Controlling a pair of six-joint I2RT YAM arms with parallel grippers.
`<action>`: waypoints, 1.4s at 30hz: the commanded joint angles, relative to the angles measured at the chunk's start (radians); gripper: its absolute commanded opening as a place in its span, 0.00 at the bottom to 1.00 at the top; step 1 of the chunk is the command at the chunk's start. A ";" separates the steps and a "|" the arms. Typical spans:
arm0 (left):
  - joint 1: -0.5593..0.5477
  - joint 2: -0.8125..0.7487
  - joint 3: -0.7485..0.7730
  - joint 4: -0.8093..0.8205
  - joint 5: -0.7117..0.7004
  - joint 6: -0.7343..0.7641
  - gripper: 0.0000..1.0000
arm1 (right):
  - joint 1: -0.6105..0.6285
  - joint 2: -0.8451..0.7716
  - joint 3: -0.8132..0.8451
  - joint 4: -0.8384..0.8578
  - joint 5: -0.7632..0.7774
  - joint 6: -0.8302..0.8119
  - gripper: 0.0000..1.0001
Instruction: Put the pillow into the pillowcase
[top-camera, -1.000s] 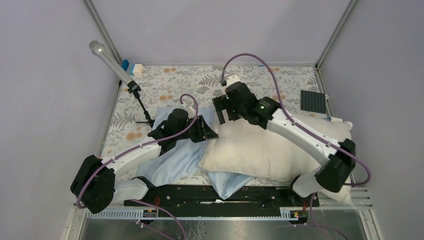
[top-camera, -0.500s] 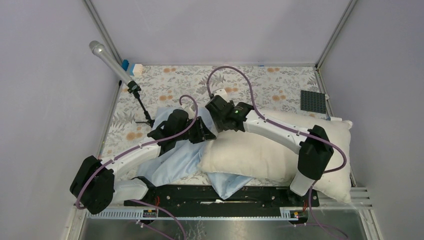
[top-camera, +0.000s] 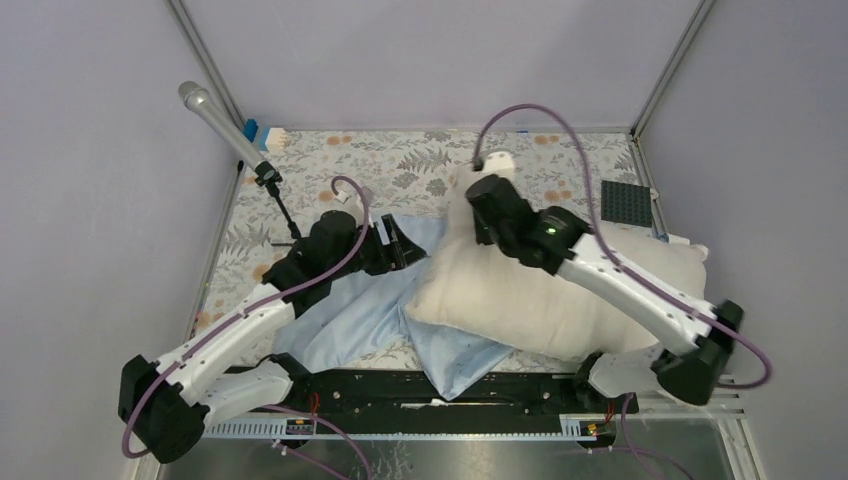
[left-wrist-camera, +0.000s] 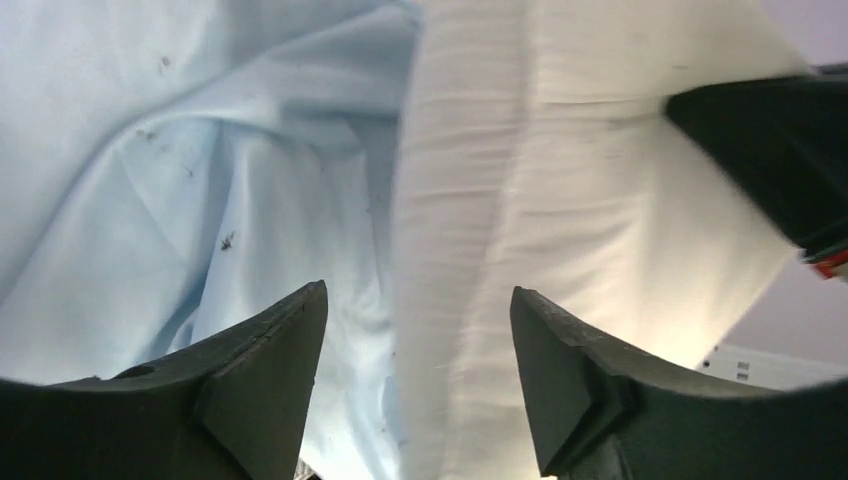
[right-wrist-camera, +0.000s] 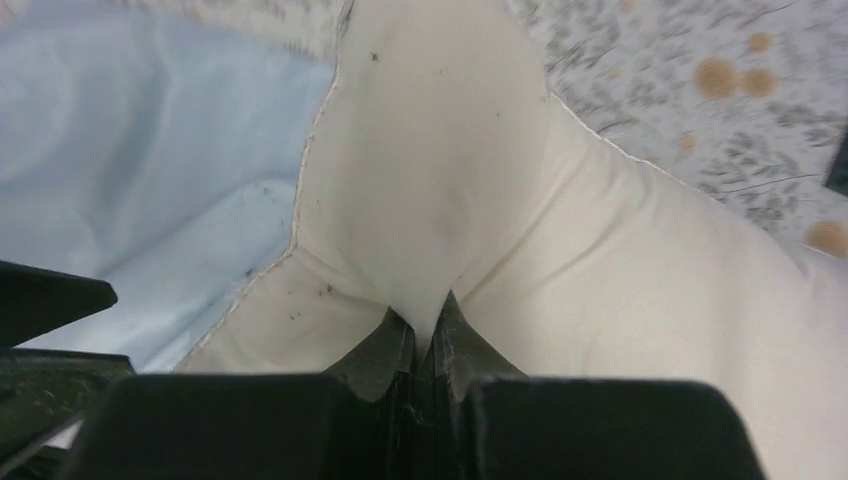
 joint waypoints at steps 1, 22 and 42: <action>0.002 -0.089 0.064 -0.047 -0.159 -0.005 0.74 | -0.031 -0.221 0.014 0.008 0.178 0.052 0.00; -0.351 0.475 0.164 0.139 -0.153 0.016 0.88 | -0.031 -0.754 -0.090 0.229 0.100 0.100 0.00; -0.694 0.871 0.234 0.635 -0.776 0.270 0.83 | -0.032 -0.836 -0.075 0.204 0.111 0.172 0.00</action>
